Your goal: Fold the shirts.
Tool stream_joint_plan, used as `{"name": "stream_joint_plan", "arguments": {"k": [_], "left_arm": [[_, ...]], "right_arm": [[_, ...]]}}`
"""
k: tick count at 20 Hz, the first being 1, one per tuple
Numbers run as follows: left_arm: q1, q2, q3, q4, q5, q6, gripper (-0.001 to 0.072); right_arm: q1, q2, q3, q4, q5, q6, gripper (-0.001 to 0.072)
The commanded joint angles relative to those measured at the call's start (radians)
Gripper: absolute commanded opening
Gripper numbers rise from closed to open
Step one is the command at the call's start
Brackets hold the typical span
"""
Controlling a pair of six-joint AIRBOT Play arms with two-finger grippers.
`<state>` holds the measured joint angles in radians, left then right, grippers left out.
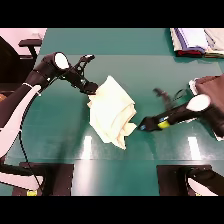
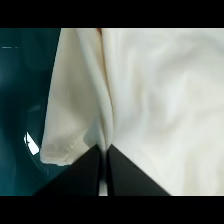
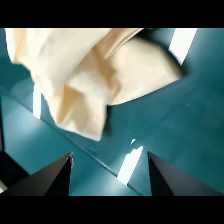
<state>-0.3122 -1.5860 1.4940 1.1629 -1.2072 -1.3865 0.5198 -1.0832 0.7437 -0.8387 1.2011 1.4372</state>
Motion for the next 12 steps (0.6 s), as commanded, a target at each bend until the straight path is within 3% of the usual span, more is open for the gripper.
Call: {"name": "stream_joint_plan", "arguments": {"k": [1, 6, 7, 8, 9, 10, 11, 12], "left_arm": [[0.001, 0.007, 0.002, 0.013, -0.01, 0.0, 0.0026], [0.001, 0.007, 0.002, 0.014, -0.015, 0.0, 0.0026], [0.001, 0.007, 0.002, 0.014, -0.018, 0.0, 0.0026], [0.001, 0.007, 0.002, 0.014, -0.019, 0.0, 0.0026], [0.001, 0.007, 0.002, 0.014, -0.022, 0.0, 0.0026], [0.001, 0.007, 0.002, 0.016, -0.032, 0.002, 0.0026], [0.002, 0.008, 0.002, 0.019, -0.047, 0.01, 0.0026], [0.002, 0.014, 0.002, 0.04, -0.065, 0.012, 0.0026]], "right_arm": [[0.22, -0.098, -0.055, 0.083, -0.137, -0.027, 0.0535], [0.37, -0.29, 0.035, 0.081, -0.257, -0.029, 0.053], [0.383, -0.319, 0.055, 0.077, -0.268, -0.029, 0.0502], [0.385, -0.341, 0.074, 0.078, -0.271, -0.029, 0.0445], [0.384, -0.36, 0.093, 0.077, -0.27, -0.029, 0.031], [0.378, -0.371, 0.108, 0.07, -0.27, -0.029, 0.0087], [0.368, -0.372, 0.123, 0.042, -0.261, -0.028, 0.0018], [0.35, -0.367, 0.14, 0.007, -0.235, -0.021, 0.0018]]}}
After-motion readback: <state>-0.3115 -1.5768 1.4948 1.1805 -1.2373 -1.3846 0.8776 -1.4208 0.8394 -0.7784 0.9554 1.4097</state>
